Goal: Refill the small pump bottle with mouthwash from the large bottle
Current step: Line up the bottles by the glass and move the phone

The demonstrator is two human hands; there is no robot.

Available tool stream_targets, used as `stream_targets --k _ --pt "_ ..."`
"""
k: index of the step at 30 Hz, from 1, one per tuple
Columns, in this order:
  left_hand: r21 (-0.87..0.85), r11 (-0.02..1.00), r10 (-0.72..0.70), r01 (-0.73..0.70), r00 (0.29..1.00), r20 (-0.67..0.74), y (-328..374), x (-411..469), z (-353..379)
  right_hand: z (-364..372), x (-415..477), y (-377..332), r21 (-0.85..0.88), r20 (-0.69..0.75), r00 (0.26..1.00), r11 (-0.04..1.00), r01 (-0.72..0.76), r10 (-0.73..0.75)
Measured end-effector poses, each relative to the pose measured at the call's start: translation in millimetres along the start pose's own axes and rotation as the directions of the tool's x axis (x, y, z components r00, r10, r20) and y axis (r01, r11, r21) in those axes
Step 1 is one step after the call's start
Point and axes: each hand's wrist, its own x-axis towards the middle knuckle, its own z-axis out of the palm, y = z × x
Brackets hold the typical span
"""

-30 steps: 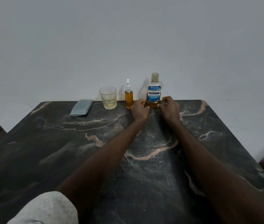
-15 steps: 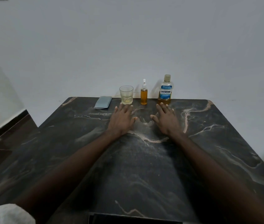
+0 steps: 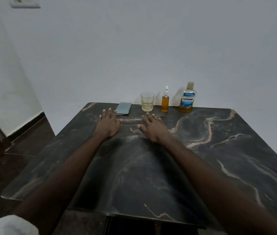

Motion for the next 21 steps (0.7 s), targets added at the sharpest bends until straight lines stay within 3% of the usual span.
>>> stream_targets --k 13,21 --pt "-0.018 1.0 0.005 -0.004 0.998 0.059 -54 46 32 21 119 -61 0.017 0.06 0.998 1.0 0.004 -0.005" --pt "-0.044 0.999 -0.017 0.017 1.0 0.016 -56 49 43 34 153 -72 -0.019 0.07 0.996 0.998 0.061 -0.06"
